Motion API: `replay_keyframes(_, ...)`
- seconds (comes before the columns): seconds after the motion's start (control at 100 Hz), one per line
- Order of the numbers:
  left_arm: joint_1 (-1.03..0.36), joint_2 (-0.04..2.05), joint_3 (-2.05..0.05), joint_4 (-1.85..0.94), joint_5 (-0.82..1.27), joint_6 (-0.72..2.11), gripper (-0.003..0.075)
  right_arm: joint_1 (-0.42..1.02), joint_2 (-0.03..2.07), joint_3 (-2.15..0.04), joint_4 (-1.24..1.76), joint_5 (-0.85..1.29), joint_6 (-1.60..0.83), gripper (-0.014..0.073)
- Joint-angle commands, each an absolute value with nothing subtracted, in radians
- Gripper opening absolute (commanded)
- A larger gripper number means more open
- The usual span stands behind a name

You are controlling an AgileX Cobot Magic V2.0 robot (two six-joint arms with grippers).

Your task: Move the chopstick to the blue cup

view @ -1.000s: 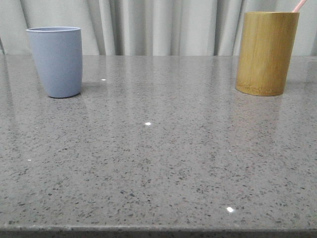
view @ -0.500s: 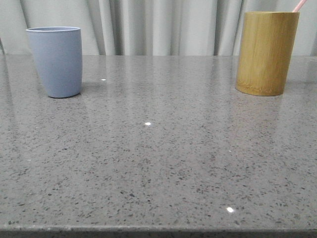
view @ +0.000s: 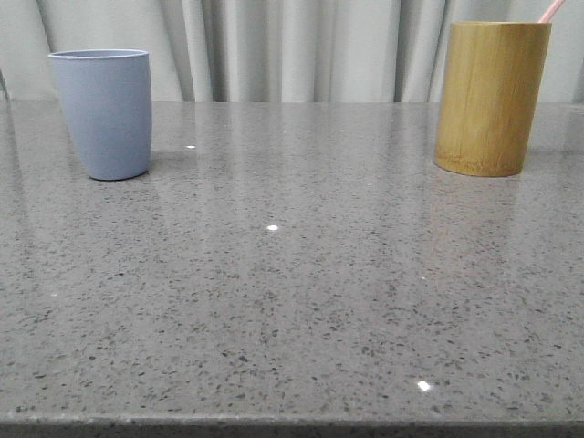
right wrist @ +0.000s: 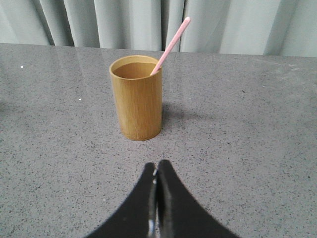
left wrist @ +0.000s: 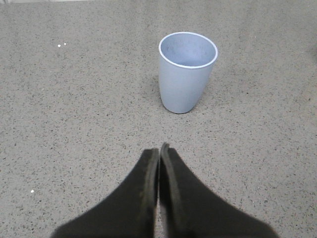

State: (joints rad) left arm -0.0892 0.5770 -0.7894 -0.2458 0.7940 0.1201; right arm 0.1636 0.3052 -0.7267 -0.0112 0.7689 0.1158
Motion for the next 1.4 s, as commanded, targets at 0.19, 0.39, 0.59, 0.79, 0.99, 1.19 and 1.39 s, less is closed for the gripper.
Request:
replay_keyframes(0.19, -0.087, 0.587, -0.824, -0.264, 0.73, 0.108, 0.0538, 0.156, 0.325, -0.758, -0.026, 0.68, 0.114, 0.0194)
replay_keyframes(0.39, -0.087, 0.587, -0.824, -0.264, 0.709, 0.108, 0.0624, 0.156, 0.325, -0.758, -0.025, 0.637, 0.114, 0.0537)
replay_keyframes(0.59, -0.087, 0.597, -0.838, -0.264, 0.72, 0.108, 0.0618, 0.156, 0.325, -0.758, -0.025, 0.633, 0.114, 0.0563)
replay_keyframes(0.79, -0.087, 0.711, -0.964, -0.277, 0.732, 0.116, 0.0618, 0.156, 0.325, -0.758, -0.025, 0.629, 0.114, 0.0562)
replay_keyframes(0.99, -0.104, 0.903, -1.149, -0.326, 0.82, 0.128, 0.0597, 0.156, 0.325, -0.758, -0.025, 0.629, 0.114, 0.0562)
replay_keyframes(1.19, -0.174, 1.127, -1.294, -0.312, 0.815, 0.146, 0.0566, 0.156, 0.325, -0.758, -0.025, 0.634, 0.114, 0.0562)
replay_keyframes(1.39, -0.221, 1.339, -1.417, -0.234, 0.822, 0.146, 0.0567, 0.156, 0.325, -0.758, -0.025, 0.648, 0.114, 0.0562)
